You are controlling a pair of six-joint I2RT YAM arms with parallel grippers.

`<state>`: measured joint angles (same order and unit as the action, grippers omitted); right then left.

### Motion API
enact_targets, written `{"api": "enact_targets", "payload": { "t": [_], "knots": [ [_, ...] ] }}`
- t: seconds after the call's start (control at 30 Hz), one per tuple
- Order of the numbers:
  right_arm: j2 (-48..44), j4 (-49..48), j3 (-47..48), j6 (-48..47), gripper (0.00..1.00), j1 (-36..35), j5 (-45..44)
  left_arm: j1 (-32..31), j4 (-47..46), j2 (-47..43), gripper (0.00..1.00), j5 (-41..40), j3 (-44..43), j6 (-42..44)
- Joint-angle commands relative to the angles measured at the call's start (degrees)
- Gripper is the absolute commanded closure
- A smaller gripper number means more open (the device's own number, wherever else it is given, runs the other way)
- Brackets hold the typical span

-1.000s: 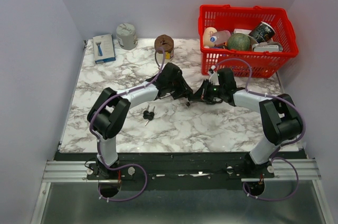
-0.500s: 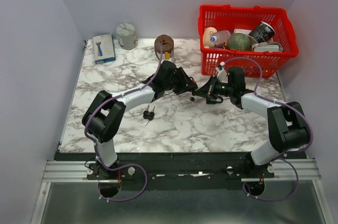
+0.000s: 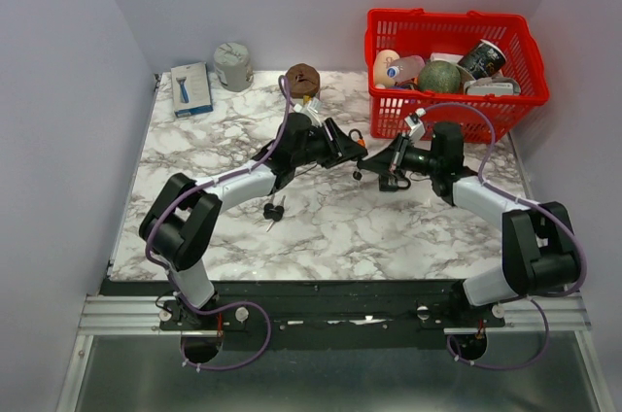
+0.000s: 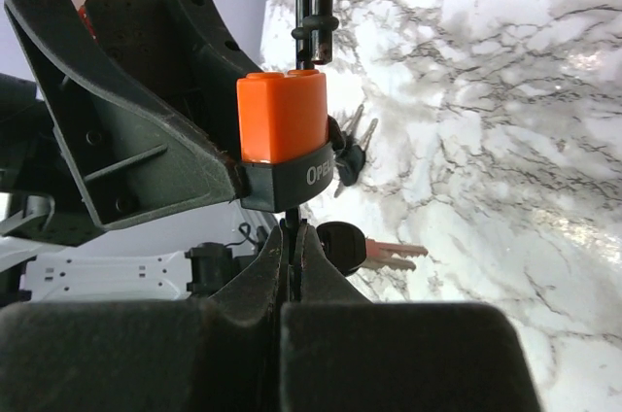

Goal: Unlock with the key

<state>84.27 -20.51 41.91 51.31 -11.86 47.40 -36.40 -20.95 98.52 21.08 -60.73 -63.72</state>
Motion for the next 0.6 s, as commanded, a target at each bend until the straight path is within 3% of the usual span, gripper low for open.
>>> {"api": "enact_targets", "payload": {
  "t": [0.0, 0.27, 0.33, 0.43, 0.57],
  "knots": [
    [-1.56, -7.17, 0.62, 1.78, 0.99, 2.54, -4.42, -1.57, -3.40, -3.86, 1.00, 11.17, 1.67, 0.88],
    [-3.32, -0.15, 2.03, -5.06, 0.99, 2.54, -5.65, -1.48, 2.82, -4.21, 1.00, 7.14, -0.35, 2.90],
    [-4.11, 3.27, 1.95, -6.83, 0.94, 2.63, -6.26, -1.30, 4.42, -4.39, 1.00, 3.82, -0.79, 3.08],
    [-6.65, 7.67, 0.98, -10.43, 0.74, 2.63, -7.14, -0.95, 7.50, -4.30, 1.00, 0.20, -1.67, 3.95],
    [-11.31, 12.33, -0.77, -14.04, 0.48, 2.54, -8.63, -0.08, 9.00, -3.77, 1.00, 1.23, -2.47, 6.42]
  ]
}}
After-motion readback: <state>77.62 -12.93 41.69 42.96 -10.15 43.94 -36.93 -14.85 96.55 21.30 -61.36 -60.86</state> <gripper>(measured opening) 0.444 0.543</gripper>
